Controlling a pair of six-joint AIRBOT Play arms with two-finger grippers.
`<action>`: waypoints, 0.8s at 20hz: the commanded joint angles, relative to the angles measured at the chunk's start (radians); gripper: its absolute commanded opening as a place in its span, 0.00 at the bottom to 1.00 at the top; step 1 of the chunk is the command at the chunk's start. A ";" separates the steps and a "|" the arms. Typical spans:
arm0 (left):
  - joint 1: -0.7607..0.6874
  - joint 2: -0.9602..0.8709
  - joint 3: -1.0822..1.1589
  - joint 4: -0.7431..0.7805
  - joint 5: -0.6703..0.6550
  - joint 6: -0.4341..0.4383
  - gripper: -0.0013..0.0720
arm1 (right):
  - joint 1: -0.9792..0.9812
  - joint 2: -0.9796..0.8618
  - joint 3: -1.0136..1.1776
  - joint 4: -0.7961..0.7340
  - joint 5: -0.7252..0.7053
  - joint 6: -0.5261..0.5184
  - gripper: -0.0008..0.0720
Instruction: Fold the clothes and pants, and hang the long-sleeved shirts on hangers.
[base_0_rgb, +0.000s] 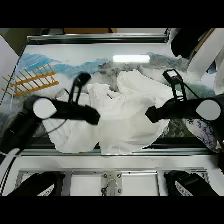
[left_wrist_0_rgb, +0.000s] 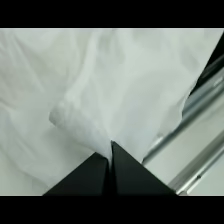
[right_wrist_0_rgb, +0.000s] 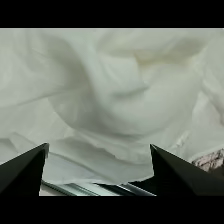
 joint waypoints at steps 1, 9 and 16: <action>-0.060 0.061 -0.193 0.006 -0.021 -0.014 0.04 | 0.004 0.037 0.002 -0.050 0.039 0.017 1.00; -0.061 0.139 -0.230 0.006 -0.021 -0.014 0.04 | -0.051 -0.202 0.356 -0.051 -0.043 0.092 1.00; -0.061 0.143 -0.231 0.006 -0.022 -0.014 0.04 | -0.185 -0.649 0.507 0.069 0.158 0.113 1.00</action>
